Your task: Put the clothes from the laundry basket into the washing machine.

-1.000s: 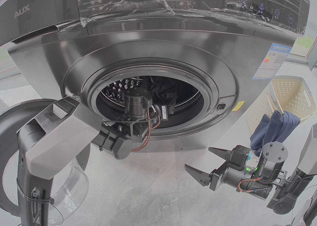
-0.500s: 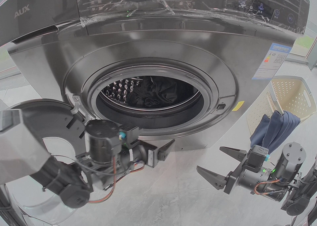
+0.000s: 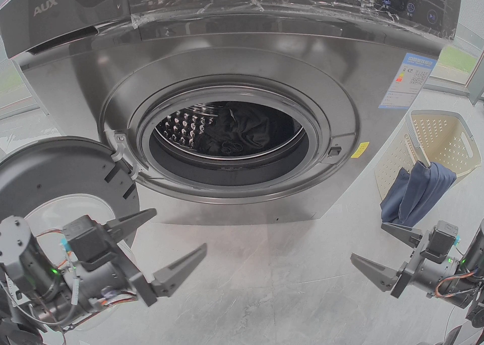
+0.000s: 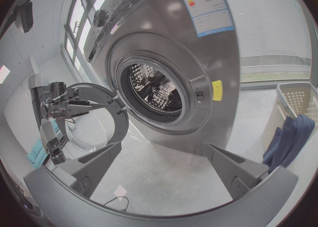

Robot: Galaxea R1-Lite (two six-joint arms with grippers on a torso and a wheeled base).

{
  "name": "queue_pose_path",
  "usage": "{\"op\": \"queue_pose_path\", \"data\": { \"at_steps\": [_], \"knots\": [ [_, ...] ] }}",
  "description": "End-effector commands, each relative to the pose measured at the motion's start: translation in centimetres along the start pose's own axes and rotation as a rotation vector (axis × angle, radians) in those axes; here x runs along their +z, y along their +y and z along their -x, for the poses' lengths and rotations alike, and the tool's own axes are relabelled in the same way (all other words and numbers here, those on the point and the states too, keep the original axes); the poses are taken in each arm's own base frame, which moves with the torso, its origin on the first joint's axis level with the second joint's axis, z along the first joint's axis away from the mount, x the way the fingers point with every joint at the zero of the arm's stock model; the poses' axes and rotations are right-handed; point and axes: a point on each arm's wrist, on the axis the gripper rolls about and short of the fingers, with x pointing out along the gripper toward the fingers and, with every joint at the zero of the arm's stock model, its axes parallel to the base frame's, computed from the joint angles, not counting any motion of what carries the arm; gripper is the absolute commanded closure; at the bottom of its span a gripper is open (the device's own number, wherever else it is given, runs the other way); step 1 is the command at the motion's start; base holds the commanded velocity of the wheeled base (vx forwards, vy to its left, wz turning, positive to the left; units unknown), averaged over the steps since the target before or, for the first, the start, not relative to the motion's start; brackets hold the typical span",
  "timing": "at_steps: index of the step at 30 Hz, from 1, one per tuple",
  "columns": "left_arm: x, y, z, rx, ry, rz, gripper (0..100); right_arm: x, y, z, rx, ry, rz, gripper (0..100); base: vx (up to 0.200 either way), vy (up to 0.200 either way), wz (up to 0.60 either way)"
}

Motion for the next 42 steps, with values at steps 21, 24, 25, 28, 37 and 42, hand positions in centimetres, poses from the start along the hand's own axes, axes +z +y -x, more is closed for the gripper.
{"op": "queue_pose_path", "data": {
  "at_steps": [21,24,25,28,37,42],
  "knots": [
    [-2.5,1.8,16.5,0.331,-0.176,-0.08,0,-1.3,-0.3,15.9,-0.368,-0.304,0.017,0,-0.114,0.0,0.0],
    [-3.2,1.6,17.2,0.366,-0.176,-0.082,0,-1.8,-0.1,16.3,-0.379,-0.294,0.018,0,0.0,0.0,0.0],
    [-3.5,1.5,17.4,0.382,-0.175,-0.082,0,-1.9,-0.1,16.4,-0.38,-0.286,0.018,0,-0.2,0.0,0.0],
    [-4.4,1.2,18.2,0.434,-0.171,-0.078,0,-1.5,-0.1,16.4,-0.382,-0.283,0.015,0,-0.133,0.0,0.0],
    [-6.3,0.7,19.4,0.504,-0.177,-0.029,0,-1.7,0.0,16.4,-0.476,-0.301,0.022,0,-0.133,0.0,0.0],
    [-6.8,0.7,19.3,0.571,-0.134,-0.015,0,-2.3,0.3,16.9,-0.531,-0.333,0.057,0,0.0,0.0,0.0]
  ]
}}
